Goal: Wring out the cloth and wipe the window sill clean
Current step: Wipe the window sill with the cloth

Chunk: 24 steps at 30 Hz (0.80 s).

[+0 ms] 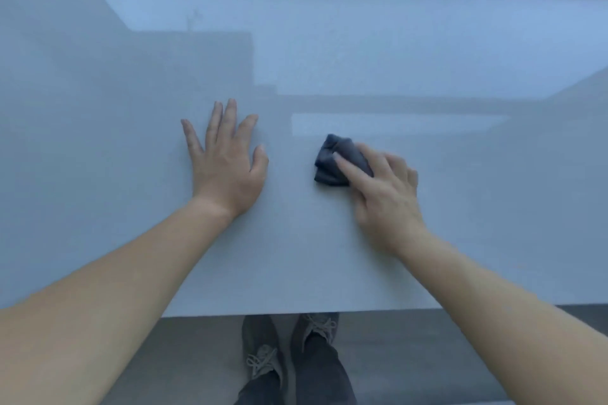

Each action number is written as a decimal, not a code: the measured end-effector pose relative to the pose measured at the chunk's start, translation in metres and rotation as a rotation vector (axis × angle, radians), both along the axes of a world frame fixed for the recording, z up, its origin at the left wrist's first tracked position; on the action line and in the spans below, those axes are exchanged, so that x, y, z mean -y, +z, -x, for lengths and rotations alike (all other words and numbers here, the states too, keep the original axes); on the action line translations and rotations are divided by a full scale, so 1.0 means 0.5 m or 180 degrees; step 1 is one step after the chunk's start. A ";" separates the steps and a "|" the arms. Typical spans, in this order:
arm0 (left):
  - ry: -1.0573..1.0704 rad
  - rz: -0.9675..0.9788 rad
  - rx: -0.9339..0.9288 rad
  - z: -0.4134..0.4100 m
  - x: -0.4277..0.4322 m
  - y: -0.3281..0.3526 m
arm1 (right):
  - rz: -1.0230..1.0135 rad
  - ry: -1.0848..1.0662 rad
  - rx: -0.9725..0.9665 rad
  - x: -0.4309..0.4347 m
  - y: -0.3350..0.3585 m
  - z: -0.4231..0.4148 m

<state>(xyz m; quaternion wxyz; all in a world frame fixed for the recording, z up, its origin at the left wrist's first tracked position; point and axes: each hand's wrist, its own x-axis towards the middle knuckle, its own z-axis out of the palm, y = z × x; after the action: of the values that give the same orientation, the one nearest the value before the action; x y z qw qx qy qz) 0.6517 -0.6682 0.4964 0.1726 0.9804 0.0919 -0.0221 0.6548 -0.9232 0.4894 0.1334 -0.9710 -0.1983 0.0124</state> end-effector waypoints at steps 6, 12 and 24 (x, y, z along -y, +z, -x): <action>-0.0372 -0.0072 -0.0058 0.200 0.024 -0.015 | -0.0205 -0.0495 0.0109 -0.042 0.000 0.091; -0.0456 -0.0235 -0.0072 0.224 0.018 -0.025 | 0.0107 0.0538 0.0061 0.004 0.010 0.175; -0.0389 -0.0188 -0.0077 0.226 0.020 -0.021 | 0.0033 0.0277 0.0084 0.023 0.010 0.297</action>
<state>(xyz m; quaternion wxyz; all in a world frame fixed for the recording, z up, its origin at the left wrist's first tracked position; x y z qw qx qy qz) 0.5388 -0.6781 0.4859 0.1408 0.9885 0.0345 -0.0418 0.5063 -0.9346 0.4944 0.1251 -0.9622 -0.2420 0.0064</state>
